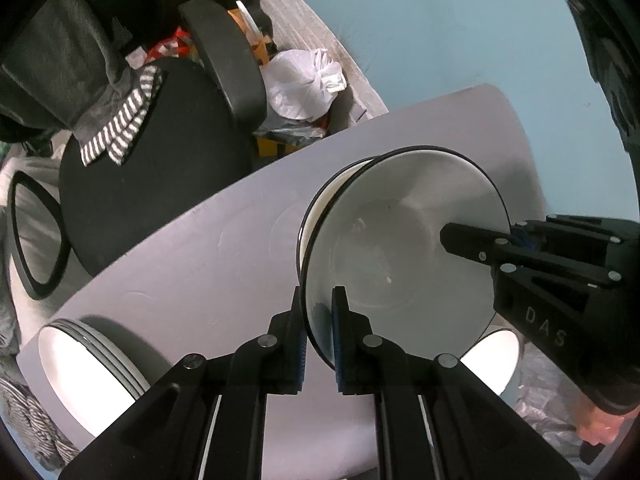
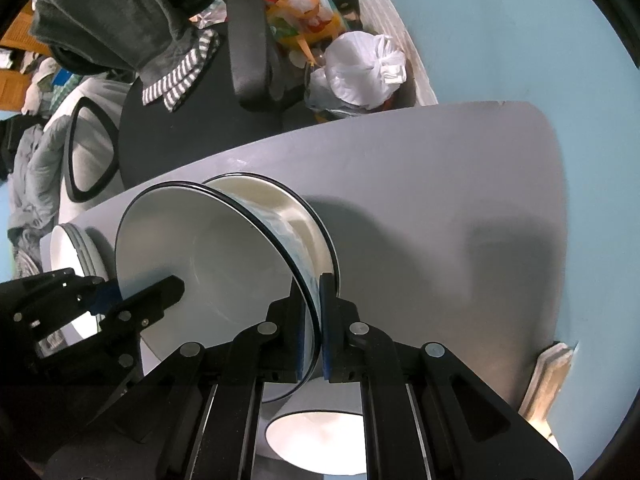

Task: Organize plates and bowls

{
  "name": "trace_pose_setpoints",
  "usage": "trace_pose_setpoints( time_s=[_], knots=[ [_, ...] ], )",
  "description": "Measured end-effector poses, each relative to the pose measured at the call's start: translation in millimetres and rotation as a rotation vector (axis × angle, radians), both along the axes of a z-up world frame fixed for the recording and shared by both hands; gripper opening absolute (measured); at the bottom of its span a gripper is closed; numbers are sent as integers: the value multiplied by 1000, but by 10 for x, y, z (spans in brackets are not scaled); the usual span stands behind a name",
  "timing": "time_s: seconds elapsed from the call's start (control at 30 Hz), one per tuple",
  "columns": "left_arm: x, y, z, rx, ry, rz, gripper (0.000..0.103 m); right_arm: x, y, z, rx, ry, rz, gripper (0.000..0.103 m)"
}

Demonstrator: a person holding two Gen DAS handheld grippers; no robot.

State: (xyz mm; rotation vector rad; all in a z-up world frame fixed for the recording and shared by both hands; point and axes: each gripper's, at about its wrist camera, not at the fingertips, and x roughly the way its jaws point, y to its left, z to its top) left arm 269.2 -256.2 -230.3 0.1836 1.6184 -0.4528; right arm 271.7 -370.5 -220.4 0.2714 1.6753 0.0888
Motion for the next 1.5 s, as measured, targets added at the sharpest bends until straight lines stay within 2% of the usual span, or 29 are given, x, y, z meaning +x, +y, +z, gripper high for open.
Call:
trace_pose_setpoints(
  time_s=[0.23,0.3,0.37,0.4,0.5,0.57,0.67,0.73,0.8,1.03,1.13,1.2,1.37,1.4,1.47,1.5],
  knots=[
    [48,34,-30,16,5,23,11,35,33,-1,-17,16,23,6],
    [59,27,-6,20,-4,22,17,47,35,-2,-22,26,22,6],
    [56,13,22,23,-24,8,36,59,40,-7,-33,34,26,6],
    [52,8,33,30,-40,0,39,61,44,-5,-37,38,27,6],
    [47,19,26,41,-41,-8,42,73,52,0,-49,50,32,6],
    [50,40,11,47,-34,-3,49,76,55,2,-55,52,33,6],
    [47,108,7,40,-30,18,51,74,49,18,-62,51,28,7],
    [44,154,16,20,-18,33,51,68,41,63,-65,39,18,13],
    [33,195,42,7,-14,45,51,73,39,128,-90,12,17,29],
    [-69,303,228,-25,-44,54,51,93,20,323,-137,-42,19,30],
    [-120,329,321,-26,-67,41,51,62,23,419,-148,-69,13,38],
    [-154,343,379,-33,-73,35,51,32,28,484,-152,-88,10,48],
    [-271,364,536,-50,-97,16,52,-103,76,652,-162,-130,7,53],
    [-304,358,567,-53,-102,10,53,-135,80,683,-163,-139,6,53],
    [-359,363,613,-56,-113,3,66,-217,84,749,-171,-156,1,54],
    [-394,366,648,-60,-124,-1,67,-258,88,774,-171,-162,-1,54]
  ],
)
